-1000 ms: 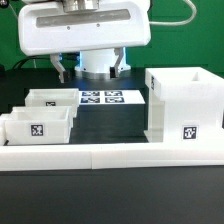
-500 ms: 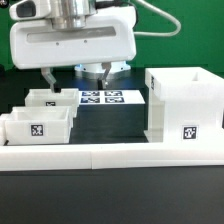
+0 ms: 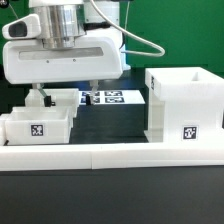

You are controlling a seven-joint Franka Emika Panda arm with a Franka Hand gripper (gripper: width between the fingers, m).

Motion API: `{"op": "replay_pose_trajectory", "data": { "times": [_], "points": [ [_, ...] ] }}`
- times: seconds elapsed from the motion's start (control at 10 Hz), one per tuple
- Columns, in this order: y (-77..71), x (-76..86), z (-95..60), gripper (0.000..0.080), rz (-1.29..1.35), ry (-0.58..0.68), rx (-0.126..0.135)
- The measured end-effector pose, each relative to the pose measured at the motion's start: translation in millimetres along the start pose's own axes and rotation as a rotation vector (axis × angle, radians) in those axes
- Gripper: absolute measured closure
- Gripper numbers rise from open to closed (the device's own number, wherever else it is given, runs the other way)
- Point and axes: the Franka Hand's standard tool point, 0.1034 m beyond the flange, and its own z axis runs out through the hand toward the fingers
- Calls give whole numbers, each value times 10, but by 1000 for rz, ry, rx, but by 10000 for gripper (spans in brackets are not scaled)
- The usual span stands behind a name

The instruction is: Assemble drawer

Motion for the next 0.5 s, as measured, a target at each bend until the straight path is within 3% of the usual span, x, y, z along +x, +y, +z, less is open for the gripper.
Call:
{"op": "replay_pose_trajectory", "data": {
  "times": [0.5],
  "points": [
    [78, -112, 234, 151, -128, -41, 0]
  ]
}}
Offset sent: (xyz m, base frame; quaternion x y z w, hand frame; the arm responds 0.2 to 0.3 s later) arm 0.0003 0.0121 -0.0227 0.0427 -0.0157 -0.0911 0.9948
